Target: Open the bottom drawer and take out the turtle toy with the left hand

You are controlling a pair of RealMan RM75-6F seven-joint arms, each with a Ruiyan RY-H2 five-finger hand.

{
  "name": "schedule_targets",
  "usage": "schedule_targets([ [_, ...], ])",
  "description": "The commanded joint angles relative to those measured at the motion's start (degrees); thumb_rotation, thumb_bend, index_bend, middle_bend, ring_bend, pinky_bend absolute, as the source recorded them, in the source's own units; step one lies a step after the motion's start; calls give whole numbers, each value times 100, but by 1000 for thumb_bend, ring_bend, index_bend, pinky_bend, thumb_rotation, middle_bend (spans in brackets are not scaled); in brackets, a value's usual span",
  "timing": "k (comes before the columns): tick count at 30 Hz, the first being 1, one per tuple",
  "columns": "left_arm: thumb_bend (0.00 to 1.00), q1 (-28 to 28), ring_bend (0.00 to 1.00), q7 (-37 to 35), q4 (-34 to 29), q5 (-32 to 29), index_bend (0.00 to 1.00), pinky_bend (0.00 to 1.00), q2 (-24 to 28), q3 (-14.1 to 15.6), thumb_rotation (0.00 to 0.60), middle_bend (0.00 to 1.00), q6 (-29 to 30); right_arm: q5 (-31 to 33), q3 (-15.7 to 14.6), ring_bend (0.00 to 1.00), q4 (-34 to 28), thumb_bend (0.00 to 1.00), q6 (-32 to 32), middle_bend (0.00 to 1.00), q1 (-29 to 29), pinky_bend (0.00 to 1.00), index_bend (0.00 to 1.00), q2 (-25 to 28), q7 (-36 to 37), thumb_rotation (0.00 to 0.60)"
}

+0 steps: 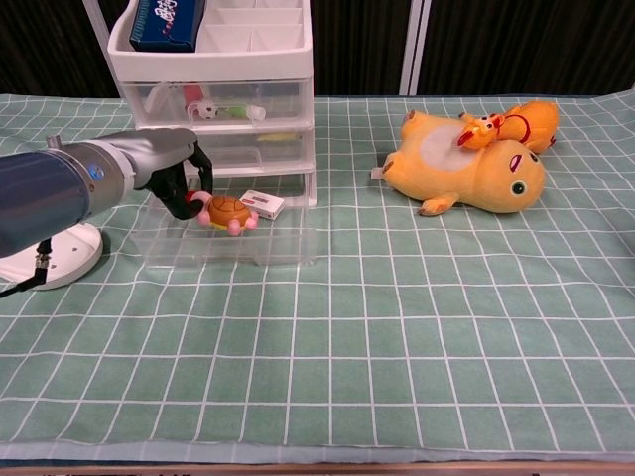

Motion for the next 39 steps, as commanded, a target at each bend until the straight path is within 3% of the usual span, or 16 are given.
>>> schedule_targets([
  [1,478,144,1000,-168,-405,313,533,1000,216,-20,600,1000,253,-5,-2,0,3,131,3,0,-1,185,0,-3,-4,600],
  [7,478,450,1000,-301,-1308,827,533,1000,632,210,600,1000,606,-23,-5,0,9,131,25,0,-5,185,0,-10,-21,600],
  [17,477,972,1000,-206,-2179,1425,529,1000,1042,1022,600,1000,941,-34,-9,0,7,131,59,0,-14,185,0,-21,-69,600],
  [26,465,1314,1000,-317,-1868,1638,508,1000,966,1443,600,1000,857,-30,-10,0,-13,131,71,0,-24,185,0,-16,-77,600],
  [34,237,1514,1000,-398,-1302,1690,395,1000,792,1533,600,1000,729,-44,-15,0,-14,132,84,0,-28,185,0,-15,-95,600],
  [39,160,1682,1000,-541,-1316,1977,342,1000,886,1542,600,996,843,-63,-20,0,-9,131,96,0,-28,185,0,-20,-119,600],
])
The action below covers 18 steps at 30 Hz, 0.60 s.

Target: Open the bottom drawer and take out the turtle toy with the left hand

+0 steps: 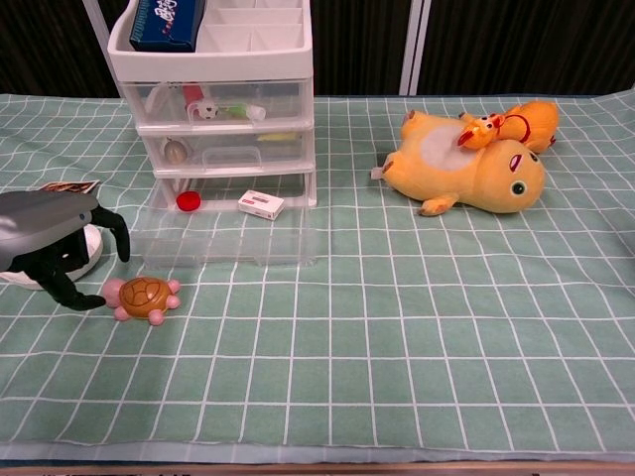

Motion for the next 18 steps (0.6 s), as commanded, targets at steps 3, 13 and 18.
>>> schedule_targets([
  [3,157,247,939,-311,-218,469,333,994,244,6,600,912,258,-22,-4,0,4,131,23,0,-4,185,0,-4,-17,600],
  [13,115,1208,166,-1488,-732,1942,70,346,1198,279,600,197,1412,-86,-15,0,57,131,72,0,2,185,0,-42,-104,600],
  [18,74,1738,2,-2045,-464,2488,6,106,1730,497,600,1,1881,-104,-17,0,62,132,119,0,-2,185,0,-65,-194,600],
])
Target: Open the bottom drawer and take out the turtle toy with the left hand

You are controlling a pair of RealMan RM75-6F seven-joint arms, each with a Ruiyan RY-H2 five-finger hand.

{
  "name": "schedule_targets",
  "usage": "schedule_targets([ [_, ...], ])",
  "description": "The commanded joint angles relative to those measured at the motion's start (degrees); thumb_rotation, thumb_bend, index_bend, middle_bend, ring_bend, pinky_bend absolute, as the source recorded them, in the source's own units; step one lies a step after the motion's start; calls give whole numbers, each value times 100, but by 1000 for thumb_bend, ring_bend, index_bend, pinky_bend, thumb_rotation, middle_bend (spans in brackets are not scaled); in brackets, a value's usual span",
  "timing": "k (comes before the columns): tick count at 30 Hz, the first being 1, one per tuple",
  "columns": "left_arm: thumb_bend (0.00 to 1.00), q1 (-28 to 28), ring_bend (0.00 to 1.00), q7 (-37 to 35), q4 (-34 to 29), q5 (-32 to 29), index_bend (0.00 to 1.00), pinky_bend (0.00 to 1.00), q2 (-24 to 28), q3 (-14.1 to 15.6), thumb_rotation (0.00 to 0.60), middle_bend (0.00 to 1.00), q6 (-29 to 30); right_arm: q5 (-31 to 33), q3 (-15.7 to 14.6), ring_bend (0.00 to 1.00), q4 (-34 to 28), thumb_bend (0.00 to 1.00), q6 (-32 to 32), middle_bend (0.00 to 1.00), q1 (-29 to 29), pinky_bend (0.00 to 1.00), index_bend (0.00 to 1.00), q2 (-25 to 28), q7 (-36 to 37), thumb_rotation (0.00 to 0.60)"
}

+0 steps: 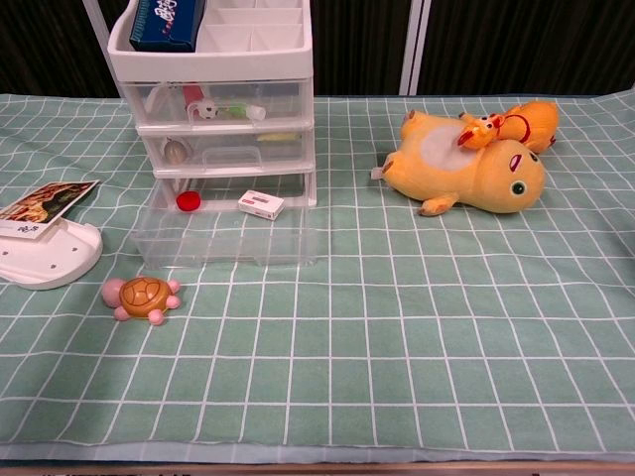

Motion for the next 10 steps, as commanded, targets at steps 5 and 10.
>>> schedule_targets([
  [5,62,795,0,-774,595,481,0,44,568,218,600,0,520,-85,-21,0,33,131,106,0,-14,185,0,-47,-159,600],
  [10,56,1032,0,-990,860,509,0,42,572,174,600,0,454,-105,-23,0,48,131,129,0,-15,185,0,-59,-180,600],
])
